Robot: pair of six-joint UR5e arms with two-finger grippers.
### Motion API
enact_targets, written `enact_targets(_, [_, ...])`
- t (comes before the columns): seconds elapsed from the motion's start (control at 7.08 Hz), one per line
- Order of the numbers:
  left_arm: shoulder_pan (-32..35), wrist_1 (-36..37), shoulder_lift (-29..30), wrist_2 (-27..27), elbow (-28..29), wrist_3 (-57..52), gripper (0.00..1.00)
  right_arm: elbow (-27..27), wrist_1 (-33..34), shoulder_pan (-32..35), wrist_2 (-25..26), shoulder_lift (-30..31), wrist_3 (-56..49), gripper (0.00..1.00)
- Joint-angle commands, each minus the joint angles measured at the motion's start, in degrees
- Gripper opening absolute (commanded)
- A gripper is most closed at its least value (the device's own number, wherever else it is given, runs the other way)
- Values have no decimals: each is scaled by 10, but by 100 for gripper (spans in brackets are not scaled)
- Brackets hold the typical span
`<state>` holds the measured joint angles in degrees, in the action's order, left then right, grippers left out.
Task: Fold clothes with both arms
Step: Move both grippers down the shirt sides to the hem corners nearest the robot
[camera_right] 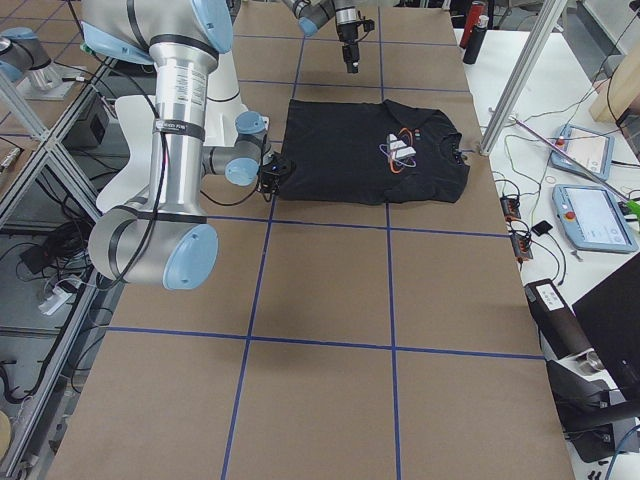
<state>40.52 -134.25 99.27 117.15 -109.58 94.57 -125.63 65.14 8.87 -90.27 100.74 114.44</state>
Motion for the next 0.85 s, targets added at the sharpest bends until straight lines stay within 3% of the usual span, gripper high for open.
enact_targets(0.0, [-116, 4, -110, -120, -83, 73, 84, -14, -1, -3, -28, 7, 1, 0])
enact_targets(0.28, [-239, 31, -141, -231, -96, 169, 84, -17, -1, -2, -39, 8, 1, 0])
enact_targets(0.71, [-322, 137, -114, -267, -106, 217, 79, -17, -1, -2, -39, 8, 0, 0])
